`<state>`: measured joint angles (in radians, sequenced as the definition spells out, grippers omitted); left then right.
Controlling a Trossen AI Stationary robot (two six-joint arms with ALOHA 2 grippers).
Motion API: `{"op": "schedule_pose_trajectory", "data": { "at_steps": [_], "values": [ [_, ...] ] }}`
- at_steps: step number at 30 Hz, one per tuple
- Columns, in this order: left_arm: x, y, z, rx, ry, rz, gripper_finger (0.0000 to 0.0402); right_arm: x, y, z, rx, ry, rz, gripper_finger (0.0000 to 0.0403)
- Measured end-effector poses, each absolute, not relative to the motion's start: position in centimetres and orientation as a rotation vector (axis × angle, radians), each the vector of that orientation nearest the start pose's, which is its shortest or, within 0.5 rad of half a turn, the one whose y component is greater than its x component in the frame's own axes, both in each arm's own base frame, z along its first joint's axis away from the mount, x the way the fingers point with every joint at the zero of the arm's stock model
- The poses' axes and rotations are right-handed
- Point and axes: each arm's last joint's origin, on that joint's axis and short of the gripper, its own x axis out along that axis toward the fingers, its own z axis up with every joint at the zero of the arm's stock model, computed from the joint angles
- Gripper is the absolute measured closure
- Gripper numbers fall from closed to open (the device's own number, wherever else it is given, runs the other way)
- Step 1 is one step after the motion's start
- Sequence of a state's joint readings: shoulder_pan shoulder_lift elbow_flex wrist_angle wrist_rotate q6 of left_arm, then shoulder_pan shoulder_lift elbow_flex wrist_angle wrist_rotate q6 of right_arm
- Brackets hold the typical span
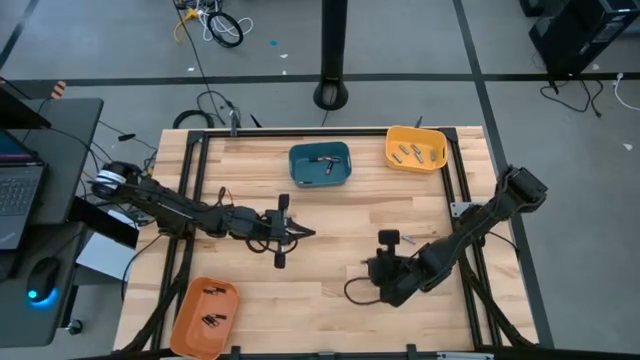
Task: Sort batteries
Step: Put the small black battery into the orange bin
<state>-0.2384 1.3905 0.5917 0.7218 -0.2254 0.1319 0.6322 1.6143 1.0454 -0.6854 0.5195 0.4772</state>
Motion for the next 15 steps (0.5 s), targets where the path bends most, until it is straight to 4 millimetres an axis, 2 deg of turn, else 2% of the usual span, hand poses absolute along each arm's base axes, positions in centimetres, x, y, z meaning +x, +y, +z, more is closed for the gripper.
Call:
{"op": "schedule_pose_trajectory", "data": {
  "at_steps": [4,9,15],
  "values": [
    [27.8,-6.1,22.3,0.16,0.04,-0.034,0.0374,25.7,15.8,22.2,-0.233,0.834,-0.194,0.037],
    [27.8,-6.3,22.9,0.126,-0.024,-0.076,0.0324,27.4,15.2,25.1,-0.189,0.604,-0.177,0.0369],
    [28.8,-6.9,24.0,0.071,-0.066,-0.132,0.0257,29.1,14.4,27.0,-0.172,0.429,-0.173,0.0369]
  ]
}}
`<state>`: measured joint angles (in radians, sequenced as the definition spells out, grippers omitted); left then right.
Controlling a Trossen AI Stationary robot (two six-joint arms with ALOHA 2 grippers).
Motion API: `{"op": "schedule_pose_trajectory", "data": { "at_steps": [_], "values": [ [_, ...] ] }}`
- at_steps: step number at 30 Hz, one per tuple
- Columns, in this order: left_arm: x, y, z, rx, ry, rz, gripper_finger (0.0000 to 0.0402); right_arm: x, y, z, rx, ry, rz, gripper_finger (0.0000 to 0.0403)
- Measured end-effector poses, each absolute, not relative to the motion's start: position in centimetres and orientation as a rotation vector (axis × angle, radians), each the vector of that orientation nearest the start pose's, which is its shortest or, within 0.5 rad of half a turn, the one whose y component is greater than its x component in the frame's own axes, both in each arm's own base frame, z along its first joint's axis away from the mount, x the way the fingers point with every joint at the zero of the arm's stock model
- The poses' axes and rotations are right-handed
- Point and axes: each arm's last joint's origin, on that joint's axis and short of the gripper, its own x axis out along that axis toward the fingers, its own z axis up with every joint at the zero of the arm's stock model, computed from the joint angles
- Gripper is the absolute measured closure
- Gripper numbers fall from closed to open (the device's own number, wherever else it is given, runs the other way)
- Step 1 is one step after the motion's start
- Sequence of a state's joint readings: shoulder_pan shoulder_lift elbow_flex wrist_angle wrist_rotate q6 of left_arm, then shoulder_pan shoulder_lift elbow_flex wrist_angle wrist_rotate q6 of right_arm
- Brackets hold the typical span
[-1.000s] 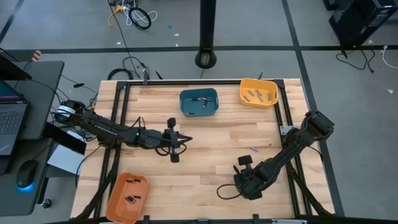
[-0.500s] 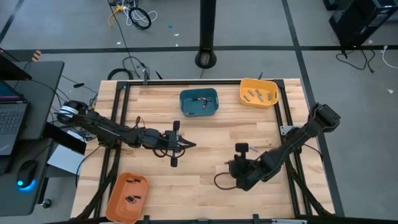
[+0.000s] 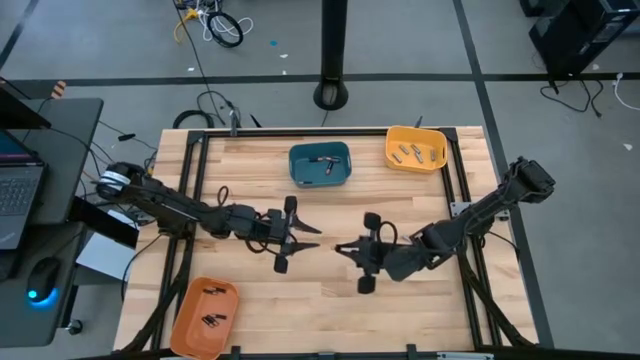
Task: Sort batteries
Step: Put the small black battery into the orange bin
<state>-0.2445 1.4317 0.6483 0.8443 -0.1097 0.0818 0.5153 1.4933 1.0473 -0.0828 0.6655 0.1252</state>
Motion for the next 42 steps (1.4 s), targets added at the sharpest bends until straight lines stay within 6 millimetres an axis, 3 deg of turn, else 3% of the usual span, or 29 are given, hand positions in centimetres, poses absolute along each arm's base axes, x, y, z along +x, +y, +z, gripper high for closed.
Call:
{"op": "schedule_pose_trajectory", "data": {
  "at_steps": [9,23,29,36,42],
  "values": [
    [31.2,-7.7,24.2,0.066,-0.067,-0.15,0.0204,29.7,14.0,27.4,-0.192,0.387,-0.179,0.0369],
    [33.6,-8.6,24.2,0.057,-0.14,-0.25,0.0205,29.7,14.1,27.6,-0.202,0.372,-0.182,0.0368],
    [33.6,-8.6,24.2,0.082,-0.153,-0.256,0.0249,29.6,14.4,27.7,-0.198,0.356,-0.182,0.0368],
    [33.5,-8.6,24.3,0.115,-0.161,-0.273,0.0363,29.6,14.5,27.7,-0.186,0.351,-0.175,0.0368],
    [33.5,-8.6,24.3,0.125,-0.171,-0.265,0.0364,29.5,14.5,27.7,-0.187,0.351,-0.175,0.0367]
  ]
}}
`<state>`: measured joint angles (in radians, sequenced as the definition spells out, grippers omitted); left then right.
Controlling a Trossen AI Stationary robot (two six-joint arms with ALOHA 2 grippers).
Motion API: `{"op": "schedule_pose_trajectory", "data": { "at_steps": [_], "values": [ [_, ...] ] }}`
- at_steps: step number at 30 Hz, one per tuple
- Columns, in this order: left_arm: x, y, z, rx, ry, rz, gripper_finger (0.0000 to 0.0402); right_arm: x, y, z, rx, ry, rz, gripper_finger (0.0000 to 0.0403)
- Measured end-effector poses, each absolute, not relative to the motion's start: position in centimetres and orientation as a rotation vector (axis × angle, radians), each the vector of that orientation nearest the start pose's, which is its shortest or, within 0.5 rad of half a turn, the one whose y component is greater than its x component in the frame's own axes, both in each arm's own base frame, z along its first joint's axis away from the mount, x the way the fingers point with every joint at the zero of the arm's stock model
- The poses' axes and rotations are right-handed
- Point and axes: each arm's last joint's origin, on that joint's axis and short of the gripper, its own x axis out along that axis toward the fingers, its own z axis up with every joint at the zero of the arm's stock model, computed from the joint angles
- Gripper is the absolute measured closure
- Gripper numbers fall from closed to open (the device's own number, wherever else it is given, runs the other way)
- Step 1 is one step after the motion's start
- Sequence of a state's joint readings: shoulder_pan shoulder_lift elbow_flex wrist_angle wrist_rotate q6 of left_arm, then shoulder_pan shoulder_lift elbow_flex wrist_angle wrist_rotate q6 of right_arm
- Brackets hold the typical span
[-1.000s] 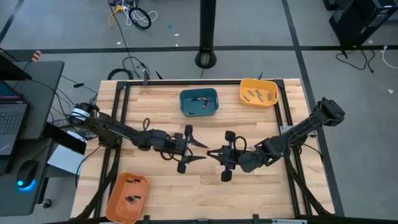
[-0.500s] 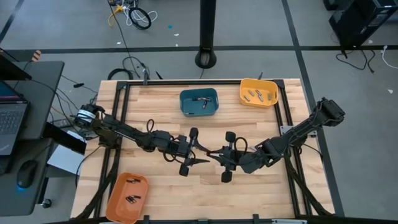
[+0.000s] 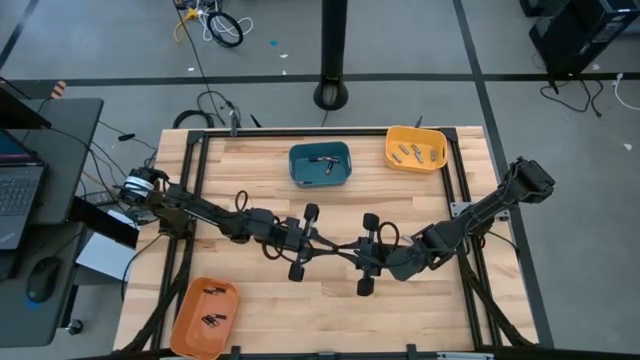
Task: Sort batteries
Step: Put the small black battery into the orange bin
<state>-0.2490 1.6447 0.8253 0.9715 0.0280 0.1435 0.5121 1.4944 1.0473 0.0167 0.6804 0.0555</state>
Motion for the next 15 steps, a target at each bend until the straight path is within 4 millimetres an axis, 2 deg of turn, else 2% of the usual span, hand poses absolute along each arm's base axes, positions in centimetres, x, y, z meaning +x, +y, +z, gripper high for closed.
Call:
{"op": "schedule_pose_trajectory", "data": {
  "at_steps": [7,15],
  "values": [
    [33.4,-8.6,24.6,0.132,-0.187,-0.259,0.0364,29.5,14.5,27.7,-0.192,0.355,-0.175,0.0344],
    [32.9,-8.4,25.7,0.156,-0.193,-0.267,0.0364,29.2,14.1,28.0,-0.223,0.367,-0.207,0.0265]
  ]
}}
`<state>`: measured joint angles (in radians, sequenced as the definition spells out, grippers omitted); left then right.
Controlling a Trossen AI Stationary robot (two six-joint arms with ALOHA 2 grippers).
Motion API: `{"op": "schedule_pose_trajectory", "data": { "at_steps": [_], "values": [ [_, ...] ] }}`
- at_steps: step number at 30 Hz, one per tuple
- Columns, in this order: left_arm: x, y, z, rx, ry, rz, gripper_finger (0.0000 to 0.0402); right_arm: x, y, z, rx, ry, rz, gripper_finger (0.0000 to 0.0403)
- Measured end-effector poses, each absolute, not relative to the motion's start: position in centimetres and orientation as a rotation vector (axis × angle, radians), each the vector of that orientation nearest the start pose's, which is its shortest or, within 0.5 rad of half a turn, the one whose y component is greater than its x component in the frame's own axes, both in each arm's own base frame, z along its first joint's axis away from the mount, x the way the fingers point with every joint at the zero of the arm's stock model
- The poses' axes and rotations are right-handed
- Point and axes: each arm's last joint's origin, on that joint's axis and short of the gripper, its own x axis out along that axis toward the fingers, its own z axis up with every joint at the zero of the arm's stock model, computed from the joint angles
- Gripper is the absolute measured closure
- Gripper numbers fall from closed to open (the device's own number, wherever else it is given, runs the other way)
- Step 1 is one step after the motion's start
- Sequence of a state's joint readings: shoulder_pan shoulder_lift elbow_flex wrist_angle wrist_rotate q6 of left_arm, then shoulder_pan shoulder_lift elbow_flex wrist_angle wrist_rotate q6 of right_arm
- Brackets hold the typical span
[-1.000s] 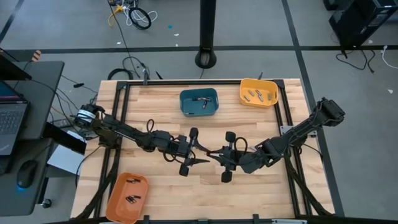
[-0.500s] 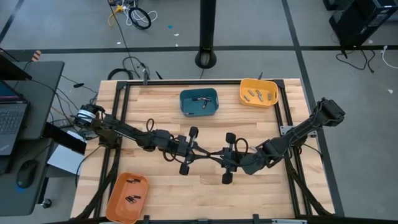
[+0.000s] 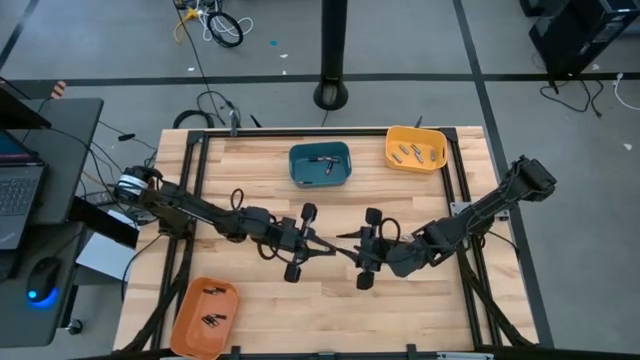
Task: Sort batteries
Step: Put the small black battery into the orange bin
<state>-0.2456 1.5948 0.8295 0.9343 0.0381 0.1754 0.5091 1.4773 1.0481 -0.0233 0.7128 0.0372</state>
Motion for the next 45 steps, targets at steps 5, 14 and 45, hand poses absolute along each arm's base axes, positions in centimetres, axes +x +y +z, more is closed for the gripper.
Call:
{"op": "schedule_pose_trajectory", "data": {
  "at_steps": [5,14,45],
  "values": [
    [32.1,-8.1,26.7,0.183,-0.118,-0.253,0.0364,27.7,13.4,29.4,-0.228,0.372,-0.238,0.0233],
    [29.4,-10.4,29.8,0.254,0.412,-0.25,0.0364,25.3,12.1,29.1,-0.259,0.527,-0.288,0.0341],
    [13.3,-23.4,21.0,-0.144,1.502,-0.038,0.0364,27.7,11.2,25.7,-0.313,0.664,-0.33,0.0392]
  ]
}}
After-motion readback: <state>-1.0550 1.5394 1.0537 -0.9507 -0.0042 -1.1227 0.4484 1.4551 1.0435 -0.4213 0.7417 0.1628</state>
